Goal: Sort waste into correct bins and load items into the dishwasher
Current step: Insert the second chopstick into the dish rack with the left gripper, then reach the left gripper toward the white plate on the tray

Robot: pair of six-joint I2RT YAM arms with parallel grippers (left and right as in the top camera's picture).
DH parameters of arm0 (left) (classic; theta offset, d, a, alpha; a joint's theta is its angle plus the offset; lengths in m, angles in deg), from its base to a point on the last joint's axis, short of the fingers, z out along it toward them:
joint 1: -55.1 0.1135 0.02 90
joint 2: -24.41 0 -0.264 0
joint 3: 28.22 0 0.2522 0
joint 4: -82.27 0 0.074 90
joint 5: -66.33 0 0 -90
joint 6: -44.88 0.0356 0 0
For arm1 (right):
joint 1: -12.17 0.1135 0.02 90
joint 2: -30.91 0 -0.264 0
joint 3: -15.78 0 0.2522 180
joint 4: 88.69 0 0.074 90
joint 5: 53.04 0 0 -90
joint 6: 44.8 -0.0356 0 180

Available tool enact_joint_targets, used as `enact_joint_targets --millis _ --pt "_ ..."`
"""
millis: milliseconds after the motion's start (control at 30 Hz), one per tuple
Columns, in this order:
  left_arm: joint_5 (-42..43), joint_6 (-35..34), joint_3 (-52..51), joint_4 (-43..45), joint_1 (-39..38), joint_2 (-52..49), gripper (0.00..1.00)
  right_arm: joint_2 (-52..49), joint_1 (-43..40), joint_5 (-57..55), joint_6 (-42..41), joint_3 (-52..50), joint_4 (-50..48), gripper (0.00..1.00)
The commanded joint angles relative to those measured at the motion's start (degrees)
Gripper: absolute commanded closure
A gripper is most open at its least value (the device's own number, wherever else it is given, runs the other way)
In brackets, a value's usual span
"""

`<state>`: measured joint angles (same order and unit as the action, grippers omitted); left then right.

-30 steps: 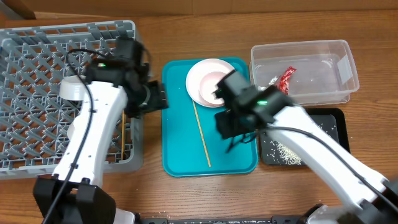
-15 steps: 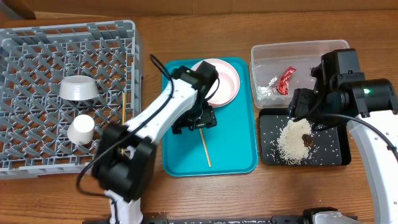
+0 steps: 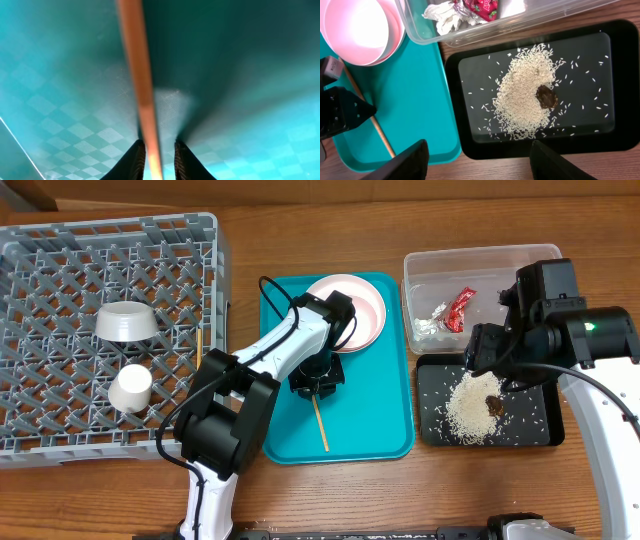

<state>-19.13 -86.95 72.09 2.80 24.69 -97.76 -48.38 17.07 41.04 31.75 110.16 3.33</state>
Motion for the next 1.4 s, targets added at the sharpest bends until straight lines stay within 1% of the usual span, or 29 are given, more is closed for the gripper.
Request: enact_joint_targets --millis 0,100,233,300,400,467,533,567,633,700,767,800,867,933,1000,1033,1067,1167,1233,1300,1367 --pt "-1.51 0.09 -0.31 0.37 -0.37 -2.84 0.85 1.01 -0.15 -0.17 0.39 0.83 0.07 0.34" --pt "-1.53 0.07 -0.31 -0.24 -0.37 -2.84 0.96 1.01 -0.15 -0.20 0.42 0.83 0.35 0.33" --pt "-1.42 0.07 -0.22 -1.38 0.04 -1.95 0.96 1.01 -0.15 -0.20 0.74 0.83 0.74 0.33" --pt "-2.34 0.11 -0.17 -1.75 0.50 -0.15 0.96 1.01 -0.17 -0.46 2.47 0.83 1.11 0.34" --pt "-4.61 1.92 -0.15 -1.81 2.16 7.15 0.96 1.01 -0.17 -0.61 2.60 0.83 1.18 0.34" --pt "-5.64 5.57 -0.13 -1.70 4.85 14.95 0.96 1.01 -0.17 -0.61 2.60 0.83 1.18 0.33" --pt "-6.29 9.55 -0.13 -1.81 7.45 20.09 0.96 1.01 -0.17 -0.61 2.60 0.83 1.18 0.34" --pt "-6.73 12.70 -0.13 -1.95 9.42 22.97 0.96 1.01 -0.17 -0.61 2.60 0.83 1.18 0.33" --pt "-8.07 16.39 -0.13 -2.16 12.98 26.62 0.96 1.01 -0.17 -0.61 2.60 0.83 1.20 0.33" --pt "-10.05 21.59 -0.13 -1.95 17.66 29.51 0.96 1.01 -0.17 -0.59 2.60 0.83 1.20 0.33" --pt "-11.43 28.00 -0.13 -1.70 22.47 30.32 0.96 1.01 -0.15 -0.61 2.60 0.83 1.18 0.34" --pt "-11.41 29.46 -0.13 -1.57 23.71 30.16 0.96 1.01 -0.17 -0.59 2.60 0.83 1.18 0.35" --pt "-11.41 34.51 -0.13 -0.35 27.58 28.48 0.96 1.01 -0.15 -0.59 2.60 0.83 1.20 0.35" --pt "-11.43 35.93 -0.13 0.39 28.89 26.82 0.95 1.01 -0.15 -0.59 2.60 0.83 1.27 0.35" --pt "-11.72 36.09 -0.13 0.98 29.88 24.55 0.83 1.01 -0.15 -0.61 2.60 0.83 1.55 0.35" --pt "-12.22 36.06 -0.13 1.05 30.14 23.85 0.80 1.01 -0.15 -0.59 2.60 0.83 1.62 0.34" --pt "-12.79 36.06 -0.13 1.03 30.38 23.15 0.79 1.01 -0.15 -0.61 2.60 0.83 1.66 0.34" --pt "-12.55 35.80 -0.13 0.61 30.49 22.12 0.59 1.01 -0.15 -0.61 2.60 0.83 1.75 0.35" --pt "-12.39 34.80 -0.11 -0.07 30.34 22.62 0.51 1.01 -0.15 -0.61 2.60 0.83 1.73 0.35" --pt "-10.69 32.57 -0.07 -1.11 29.88 23.69 0.49 1.01 -0.15 -0.61 2.60 0.83 1.75 0.34" --pt "-5.33 32.52 -0.07 -1.27 28.72 25.29 0.47 1.01 -0.15 -0.59 2.60 0.83 1.75 0.34"
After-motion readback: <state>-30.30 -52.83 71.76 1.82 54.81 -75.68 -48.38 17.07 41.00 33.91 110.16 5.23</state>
